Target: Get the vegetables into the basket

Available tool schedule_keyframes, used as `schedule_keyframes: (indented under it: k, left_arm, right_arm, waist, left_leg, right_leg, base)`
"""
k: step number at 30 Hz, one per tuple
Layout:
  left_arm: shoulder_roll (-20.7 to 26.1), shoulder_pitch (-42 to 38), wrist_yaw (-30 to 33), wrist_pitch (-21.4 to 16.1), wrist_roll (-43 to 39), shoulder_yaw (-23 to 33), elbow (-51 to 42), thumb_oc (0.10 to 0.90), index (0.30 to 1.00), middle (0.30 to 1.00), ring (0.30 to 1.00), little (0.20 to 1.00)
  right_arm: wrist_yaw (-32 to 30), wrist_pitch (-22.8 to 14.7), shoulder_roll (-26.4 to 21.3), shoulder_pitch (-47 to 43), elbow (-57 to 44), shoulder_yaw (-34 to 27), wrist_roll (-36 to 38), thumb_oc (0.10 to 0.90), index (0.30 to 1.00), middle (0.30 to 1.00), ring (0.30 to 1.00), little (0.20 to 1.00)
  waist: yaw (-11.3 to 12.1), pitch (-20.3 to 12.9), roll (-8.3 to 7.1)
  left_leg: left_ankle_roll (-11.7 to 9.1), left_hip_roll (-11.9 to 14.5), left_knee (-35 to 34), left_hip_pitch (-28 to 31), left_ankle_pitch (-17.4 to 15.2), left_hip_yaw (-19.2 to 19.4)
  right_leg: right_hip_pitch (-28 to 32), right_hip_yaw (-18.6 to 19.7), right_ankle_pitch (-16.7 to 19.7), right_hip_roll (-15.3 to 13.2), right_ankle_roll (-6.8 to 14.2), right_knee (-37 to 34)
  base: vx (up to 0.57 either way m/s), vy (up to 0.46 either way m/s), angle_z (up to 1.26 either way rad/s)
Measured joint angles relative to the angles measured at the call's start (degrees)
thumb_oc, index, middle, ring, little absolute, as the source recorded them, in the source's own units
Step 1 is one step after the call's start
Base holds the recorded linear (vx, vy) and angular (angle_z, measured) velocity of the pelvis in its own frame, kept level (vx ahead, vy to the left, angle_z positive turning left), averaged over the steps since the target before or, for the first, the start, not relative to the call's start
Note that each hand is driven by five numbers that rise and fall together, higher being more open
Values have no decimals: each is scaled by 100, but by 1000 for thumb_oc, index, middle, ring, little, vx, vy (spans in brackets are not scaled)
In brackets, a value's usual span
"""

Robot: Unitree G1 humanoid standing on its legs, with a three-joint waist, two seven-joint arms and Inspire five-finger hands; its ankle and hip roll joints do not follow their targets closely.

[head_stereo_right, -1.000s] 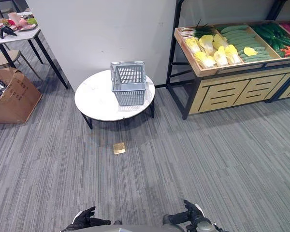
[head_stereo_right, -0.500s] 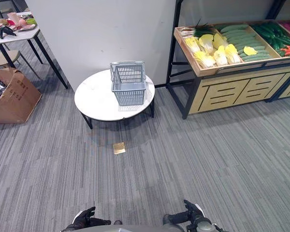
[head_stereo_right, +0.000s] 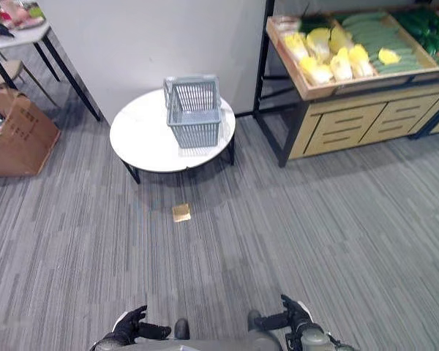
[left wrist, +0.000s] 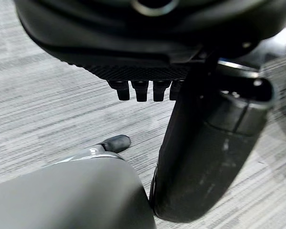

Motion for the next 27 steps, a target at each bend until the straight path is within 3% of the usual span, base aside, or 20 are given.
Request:
schedule_keyframes:
  k: [2,5,7,9,12,14,15,17,19,20,21,22,23,25,26,27]
  left_arm:
    - [64,-127,3,-62,-38,20,29,900,1000,1000,1000,1000]
    - [107,-242,-3,-95,-225,177,16,900,1000,1000,1000,1000]
    - [115,-513,-38,-93,-609,273,26,900,1000,1000,1000,1000]
    - [96,-560,-38,-53,-695,253,62,900,1000,1000,1000,1000]
    - [35,-734,-13,-69,-712,93,61,900,1000,1000,1000,1000]
    - [12,-748,1,-65,-713,97,15,900,1000,1000,1000,1000]
    - [-19,-759,-11,-69,-760,106,3,900,1000,1000,1000,1000]
    - [-71,-781,-6,-96,-771,186,87,900,1000,1000,1000,1000]
    - [-111,-785,-7,-85,-774,344,198,900,1000,1000,1000,1000]
    - [-175,-671,4,-48,-769,346,266,900,1000,1000,1000,1000]
    - [-182,-630,-2,-44,-765,333,262,900,1000,1000,1000,1000]
    - [-120,-622,-5,-43,-758,292,253,900,1000,1000,1000,1000]
    - [-14,-569,7,-44,-718,116,211,900,1000,1000,1000,1000]
    - [58,-439,12,-36,-586,81,205,900,1000,1000,1000,1000]
    - [148,-422,14,-55,-533,-55,164,900,1000,1000,1000,1000]
    - [247,-423,7,-51,-530,-148,77,900,1000,1000,1000,1000]
  right_arm:
    - [-4,-15,18,-113,9,-72,91,900,1000,1000,1000,1000]
    - [-21,-21,27,-240,18,-81,92,900,1000,1000,1000,1000]
    - [-47,-43,15,-281,21,-66,75,900,1000,1000,1000,1000]
    - [-69,-42,-31,-328,43,30,84,900,1000,1000,1000,1000]
    - [-146,-4,-44,-392,30,66,64,900,1000,1000,1000,1000]
    - [-174,9,-57,-374,69,76,56,900,1000,1000,1000,1000]
    - [-177,8,-110,-387,53,62,25,900,1000,1000,1000,1000]
    - [-174,18,-142,-453,196,14,-37,900,1000,1000,1000,1000]
    - [-178,10,-165,-451,272,-52,-82,900,1000,1000,1000,1000]
    - [-178,27,-240,-303,311,0,-143,900,1000,1000,1000,1000]
    - [-178,19,-268,-179,272,6,-151,900,1000,1000,1000,1000]
    - [-181,5,-222,-78,274,42,-152,900,1000,1000,1000,1000]
    - [-156,13,-143,82,270,25,-141,900,1000,1000,1000,1000]
    - [-189,-8,-124,112,156,33,-140,900,1000,1000,1000,1000]
    - [-225,-21,-103,130,79,41,-144,900,1000,1000,1000,1000]
    - [-238,17,-83,99,19,70,-158,900,1000,1000,1000,1000]
  waist:
    - [42,171,-12]
    - [146,339,-91]
    - [244,532,-438]
    - [175,549,-393]
    - [218,643,-341]
    - [240,743,-265]
    - [340,759,-132]
    - [399,786,-103]
    - [509,741,-54]
    - [528,527,35]
    - [489,467,29]
    - [485,420,-126]
    - [460,295,-318]
    - [402,233,-368]
    - [372,149,-446]
    - [409,95,-541]
  left_leg:
    - [-183,154,259,-199,-32,-118]
    - [-350,225,941,-573,-82,-335]
    - [-569,0,2020,-1107,198,-641]
    - [-619,-52,2282,-1265,163,-669]
    - [-599,-49,727,-1386,112,-368]
    - [-712,99,139,-1404,259,-382]
    - [-730,223,-72,-1437,259,-398]
    - [-765,276,-74,-1390,239,-437]
    - [-685,230,35,-1173,215,-404]
    - [-526,214,38,-916,100,-297]
    - [-176,112,31,-852,412,-204]
    - [-41,-76,73,-794,285,-56]
    - [210,-319,91,-673,126,177]
    - [434,-393,110,-534,124,394]
    - [593,-500,250,-539,-43,413]
    - [625,-589,341,-565,-169,485]
  right_leg:
    - [-270,-89,-328,136,-209,512]
    - [-526,-175,-607,246,-363,1045]
    - [-519,-221,-714,9,-547,1222]
    - [-398,-243,-735,7,-662,1113]
    - [-208,-200,-633,12,-727,401]
    - [27,-104,-339,147,-652,61]
    - [67,-31,-340,235,-657,63]
    - [176,172,-342,299,-636,-20]
    - [305,563,-394,256,-556,-35]
    - [386,764,-455,173,-416,-106]
    - [479,793,-504,43,-333,-151]
    - [479,821,-596,-177,-339,-104]
    - [355,791,-585,-446,-201,293]
    - [38,816,-768,-543,52,1154]
    - [-205,865,-866,-672,194,2121]
    - [-379,815,-635,-793,255,2544]
  base:
    - [41,-244,23]
    - [61,-176,22]
    - [214,-75,32]
    - [294,42,32]
    - [327,130,17]
    - [401,123,-3]
    - [689,256,-28]
    - [603,291,-59]
    - [325,217,-102]
    - [350,284,-92]
    - [460,370,-81]
    - [296,248,-47]
    - [259,248,-55]
    - [172,218,-38]
    - [205,271,-10]
    - [307,378,-9]
